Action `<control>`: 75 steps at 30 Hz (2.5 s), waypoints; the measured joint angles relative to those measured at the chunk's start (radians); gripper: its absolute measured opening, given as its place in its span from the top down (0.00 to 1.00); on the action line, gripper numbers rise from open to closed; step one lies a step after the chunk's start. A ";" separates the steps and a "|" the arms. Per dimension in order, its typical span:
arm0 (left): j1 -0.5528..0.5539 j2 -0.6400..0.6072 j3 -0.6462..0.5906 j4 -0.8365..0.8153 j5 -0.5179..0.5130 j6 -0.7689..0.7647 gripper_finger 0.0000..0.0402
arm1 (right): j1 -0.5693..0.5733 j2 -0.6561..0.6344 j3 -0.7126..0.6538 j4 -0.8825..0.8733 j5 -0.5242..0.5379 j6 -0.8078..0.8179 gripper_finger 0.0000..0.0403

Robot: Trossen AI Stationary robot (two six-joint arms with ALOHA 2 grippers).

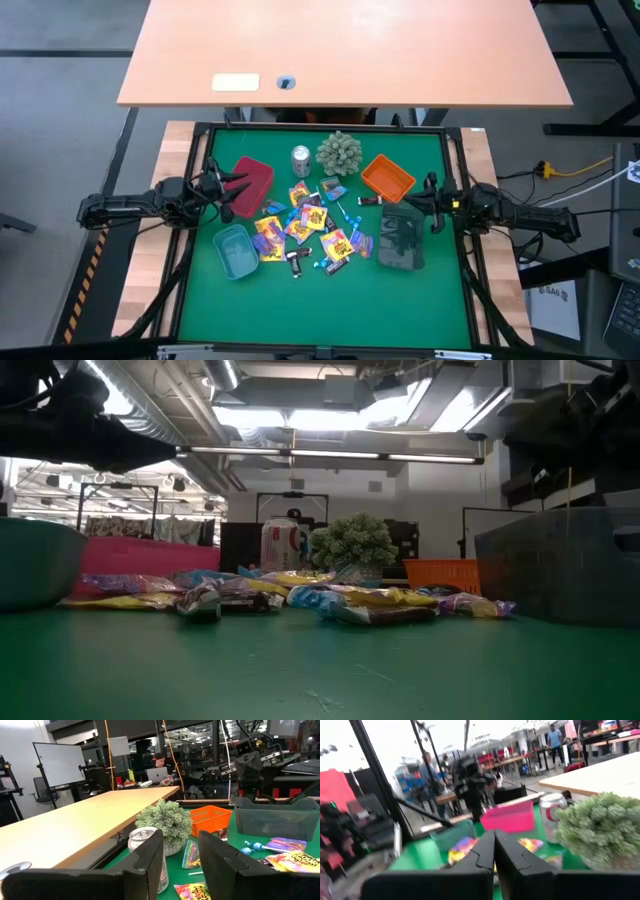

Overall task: Sort candy
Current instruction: Put the blue candy into the orange bin

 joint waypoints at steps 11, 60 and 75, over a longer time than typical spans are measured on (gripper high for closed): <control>0.000 0.000 0.000 0.001 0.009 -0.008 0.71 | 0.000 0.001 0.000 0.236 -0.002 0.059 0.62; 0.000 0.000 0.000 0.003 0.008 -0.059 0.71 | 0.000 1.272 0.709 -0.001 -0.157 -0.059 0.47; 0.000 0.000 0.000 0.002 0.007 -0.059 0.71 | 0.000 1.457 0.819 -0.208 0.060 -0.062 0.47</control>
